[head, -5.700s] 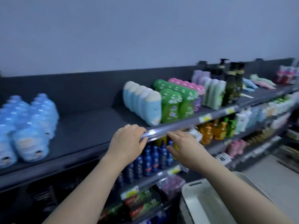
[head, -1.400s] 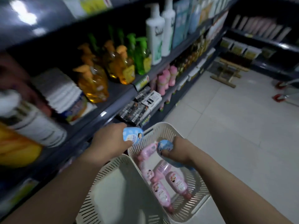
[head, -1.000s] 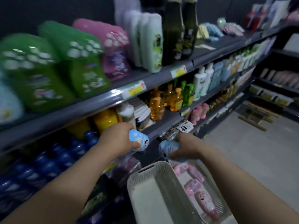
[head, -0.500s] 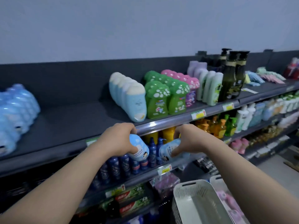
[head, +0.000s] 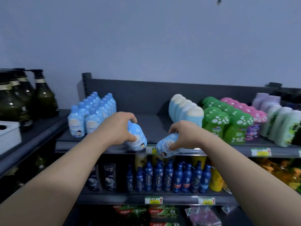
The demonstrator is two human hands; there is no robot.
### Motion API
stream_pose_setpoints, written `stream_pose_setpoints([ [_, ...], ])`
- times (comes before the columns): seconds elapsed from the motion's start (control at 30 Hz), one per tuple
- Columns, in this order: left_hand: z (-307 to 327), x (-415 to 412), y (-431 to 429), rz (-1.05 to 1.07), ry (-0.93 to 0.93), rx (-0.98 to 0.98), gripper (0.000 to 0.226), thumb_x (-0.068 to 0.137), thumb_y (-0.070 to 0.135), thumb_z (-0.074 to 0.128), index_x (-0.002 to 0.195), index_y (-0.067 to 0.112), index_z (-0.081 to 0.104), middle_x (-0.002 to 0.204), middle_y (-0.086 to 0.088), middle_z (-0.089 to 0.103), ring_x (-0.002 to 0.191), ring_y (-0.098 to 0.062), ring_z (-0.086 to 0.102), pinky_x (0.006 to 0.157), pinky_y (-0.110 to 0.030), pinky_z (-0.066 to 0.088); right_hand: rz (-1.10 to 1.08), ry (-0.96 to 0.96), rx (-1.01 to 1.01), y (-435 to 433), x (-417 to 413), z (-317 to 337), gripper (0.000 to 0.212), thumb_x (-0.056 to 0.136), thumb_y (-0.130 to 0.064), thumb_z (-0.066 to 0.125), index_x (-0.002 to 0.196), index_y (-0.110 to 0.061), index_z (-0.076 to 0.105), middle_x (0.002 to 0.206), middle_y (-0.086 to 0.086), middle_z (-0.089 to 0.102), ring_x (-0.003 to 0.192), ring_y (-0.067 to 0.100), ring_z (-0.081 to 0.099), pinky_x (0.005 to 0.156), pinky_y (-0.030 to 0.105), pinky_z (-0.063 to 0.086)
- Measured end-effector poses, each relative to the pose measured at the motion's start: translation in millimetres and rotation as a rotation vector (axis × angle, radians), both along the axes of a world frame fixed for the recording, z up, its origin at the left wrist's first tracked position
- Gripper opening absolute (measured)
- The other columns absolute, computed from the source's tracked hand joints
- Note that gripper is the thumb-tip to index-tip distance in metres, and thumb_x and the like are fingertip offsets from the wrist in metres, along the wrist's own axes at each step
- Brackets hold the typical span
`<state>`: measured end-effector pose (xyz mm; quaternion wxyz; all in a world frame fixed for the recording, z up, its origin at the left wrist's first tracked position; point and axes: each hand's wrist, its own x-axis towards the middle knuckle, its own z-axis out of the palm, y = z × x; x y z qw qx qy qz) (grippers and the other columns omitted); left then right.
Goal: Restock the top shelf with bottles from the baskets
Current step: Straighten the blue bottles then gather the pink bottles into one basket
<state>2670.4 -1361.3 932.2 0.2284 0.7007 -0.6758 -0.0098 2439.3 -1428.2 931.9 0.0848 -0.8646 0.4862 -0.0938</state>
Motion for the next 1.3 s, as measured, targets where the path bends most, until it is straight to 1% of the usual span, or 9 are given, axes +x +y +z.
stream_pose_setpoints([
  [0.1,8,27,-1,0.073,-0.028,-0.034,0.053,0.061,0.032,0.083,0.106,0.030,0.055,0.094,0.007,0.057,0.086,-0.018,0.055,0.072,-0.031,0.045,0.035,-0.081,-0.045,-9,25,1,0.039,0.063,-0.033,0.079,0.096,-0.021,0.063,0.093,-0.005,0.063,0.084,0.015,0.059,0.073,0.033,0.053],
  [0.17,12,45,-5,0.109,-0.054,-0.052,0.052,0.061,0.032,0.083,0.102,0.028,0.052,0.084,0.009,0.055,0.081,-0.019,0.055,0.064,-0.031,0.042,0.044,-0.141,-0.060,-16,41,2,0.038,0.063,-0.032,0.080,0.094,-0.021,0.061,0.092,-0.005,0.063,0.083,0.015,0.059,0.073,0.035,0.054],
  [0.3,19,75,-21,0.140,-0.071,-0.063,0.046,0.067,0.031,0.082,0.098,0.025,0.050,0.074,0.013,0.044,0.065,-0.003,0.038,0.051,-0.024,0.023,0.040,-0.211,-0.050,-35,70,2,0.037,0.061,-0.033,0.079,0.091,-0.024,0.059,0.091,-0.007,0.062,0.081,0.012,0.060,0.069,0.033,0.056],
  [0.43,19,101,-48,0.111,-0.073,-0.009,0.045,0.066,0.035,0.082,0.093,0.026,0.047,0.073,0.012,0.044,0.063,-0.002,0.036,0.050,-0.026,0.023,0.026,-0.200,-0.046,-57,98,5,0.038,0.060,-0.033,0.079,0.091,-0.025,0.059,0.089,-0.008,0.061,0.079,0.012,0.060,0.064,0.030,0.054],
  [0.67,8,132,-97,-0.022,-0.082,0.061,0.048,0.062,0.038,0.085,0.080,0.031,0.041,0.072,0.009,0.048,0.064,-0.010,0.044,0.054,-0.029,0.033,-0.041,-0.179,-0.048,-89,137,9,0.041,0.059,-0.033,0.079,0.092,-0.025,0.057,0.092,-0.006,0.061,0.079,0.015,0.061,0.063,0.032,0.055],
  [0.83,15,142,-118,-0.087,-0.124,0.101,0.049,0.062,0.038,0.085,0.094,0.025,0.050,0.079,0.010,0.051,0.077,-0.016,0.052,0.059,-0.028,0.038,-0.075,-0.160,-0.036,-101,153,10,0.044,0.059,-0.033,0.081,0.095,-0.025,0.056,0.097,-0.007,0.058,0.082,0.014,0.060,0.066,0.033,0.055],
  [1.0,22,141,-137,-0.128,-0.157,0.190,0.053,0.062,0.033,0.087,0.099,0.019,0.052,0.080,0.009,0.047,0.068,-0.012,0.047,0.058,-0.028,0.037,-0.092,-0.159,-0.011,-109,164,6,0.044,0.060,-0.032,0.082,0.096,-0.027,0.057,0.100,-0.006,0.057,0.081,0.014,0.059,0.063,0.031,0.055],
  [1.2,19,137,-156,-0.108,-0.232,0.300,0.061,0.059,0.033,0.090,0.104,0.016,0.052,0.096,0.002,0.054,0.087,-0.023,0.060,0.068,-0.032,0.048,-0.109,-0.154,0.001,-116,165,2,0.043,0.060,-0.032,0.082,0.095,-0.027,0.057,0.099,-0.005,0.058,0.079,0.015,0.061,0.064,0.033,0.056],
  [1.3,20,134,-158,-0.101,-0.272,0.324,0.061,0.061,0.032,0.089,0.108,0.015,0.052,0.102,0.000,0.056,0.086,-0.022,0.058,0.068,-0.031,0.048,-0.112,-0.148,0.003,-117,164,0,0.044,0.060,-0.032,0.082,0.095,-0.027,0.056,0.099,-0.006,0.057,0.080,0.014,0.059,0.065,0.032,0.055],
])
